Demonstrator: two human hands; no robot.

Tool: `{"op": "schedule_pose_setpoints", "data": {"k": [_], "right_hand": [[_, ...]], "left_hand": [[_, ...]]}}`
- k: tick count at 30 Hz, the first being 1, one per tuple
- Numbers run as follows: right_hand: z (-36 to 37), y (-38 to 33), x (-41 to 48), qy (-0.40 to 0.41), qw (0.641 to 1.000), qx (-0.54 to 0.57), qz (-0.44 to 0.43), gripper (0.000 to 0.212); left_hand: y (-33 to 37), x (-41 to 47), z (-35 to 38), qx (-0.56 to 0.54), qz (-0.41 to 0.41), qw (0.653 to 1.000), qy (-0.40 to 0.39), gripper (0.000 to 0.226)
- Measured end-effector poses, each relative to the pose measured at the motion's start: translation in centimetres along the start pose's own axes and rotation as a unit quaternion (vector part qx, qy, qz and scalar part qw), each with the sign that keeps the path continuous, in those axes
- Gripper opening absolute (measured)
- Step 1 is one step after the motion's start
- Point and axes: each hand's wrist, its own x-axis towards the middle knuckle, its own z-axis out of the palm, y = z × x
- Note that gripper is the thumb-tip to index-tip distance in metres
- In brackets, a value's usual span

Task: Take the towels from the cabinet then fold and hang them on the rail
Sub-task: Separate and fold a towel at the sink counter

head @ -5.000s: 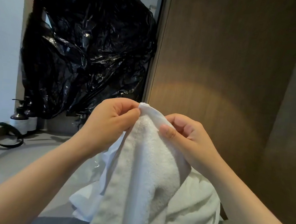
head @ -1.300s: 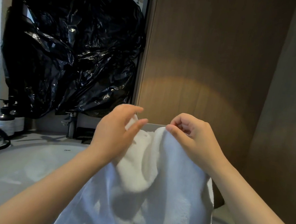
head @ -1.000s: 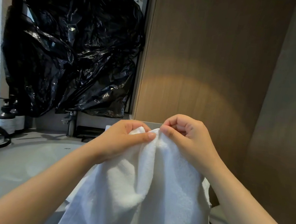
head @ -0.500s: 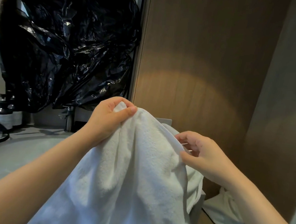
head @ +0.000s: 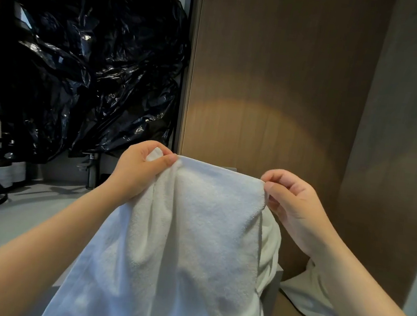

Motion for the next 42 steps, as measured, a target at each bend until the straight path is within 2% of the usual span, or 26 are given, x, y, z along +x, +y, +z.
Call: {"op": "schedule_pose_setpoints", "data": {"k": [2,4,7,8,10,13,15,17,20,25,28,32,35,39,42], "right_hand": [[0.7,-0.8,0.0,-0.026,0.999,0.04,0.014,0.033],[1.1,-1.6,0.2,-0.027,0.999,0.022,0.0,0.034],[0.4,-3.2,0.5,-0.003,0.988,-0.123,-0.094,0.015],[0.1,-3.7,0.6,-0.002,0.973,-0.19,-0.132,0.011],[-0.6,-4.6,0.9,-0.011,0.93,-0.311,-0.197,0.018],[-1.7,-5.4,1.9,-0.016,0.866,-0.439,-0.239,0.028],[-2.8,-5.6,2.9,0.028,0.831,-0.48,-0.28,0.028],[-3.6,-5.9,3.7,0.08,0.819,-0.477,-0.307,0.031],[-3.2,-5.4,4.1,0.054,0.811,-0.505,-0.289,0.037],[-2.2,-3.7,4.4,-0.002,0.778,-0.59,-0.217,0.054],[-1.9,-3.2,4.9,0.004,0.751,-0.622,-0.22,0.048],[-1.1,-2.7,6.4,0.058,0.749,-0.614,-0.24,0.029],[-0.9,-1.6,8.5,0.082,0.749,-0.618,-0.222,0.023],[-1.7,1.9,10.3,0.065,0.846,-0.523,-0.086,0.018],[-2.4,4.9,10.7,0.079,0.898,-0.433,0.015,0.023]], "left_hand": [[0.0,0.0,0.3,-0.011,-0.011,1.0,-0.007,0.008],[0.3,-0.1,0.5,-0.004,-0.012,1.0,-0.017,0.009],[1.0,-0.3,0.4,-0.014,-0.004,0.999,-0.046,0.01],[1.3,-0.4,0.3,-0.023,0.001,0.998,-0.054,0.011],[2.1,-0.5,-0.1,-0.036,0.012,0.997,-0.069,0.012],[3.4,-0.5,-0.8,0.001,0.038,0.994,-0.101,0.011],[4.1,-0.5,-1.1,0.062,0.07,0.988,-0.127,0.008],[4.4,-0.6,-1.1,0.105,0.111,0.978,-0.145,0.009],[4.2,-0.5,-1.3,0.126,0.141,0.972,-0.137,0.011],[2.9,0.2,-1.8,0.106,0.118,0.984,-0.083,0.01],[2.4,0.9,-1.6,0.113,0.121,0.984,-0.067,0.011],[2.3,3.0,-1.0,0.129,0.14,0.981,0.025,0.011],[2.1,5.0,0.3,0.186,0.163,0.965,0.084,0.011],[-0.9,6.7,2.1,0.239,0.113,0.96,0.089,0.012],[-3.6,6.7,2.9,0.274,0.057,0.959,0.054,0.012]]}}
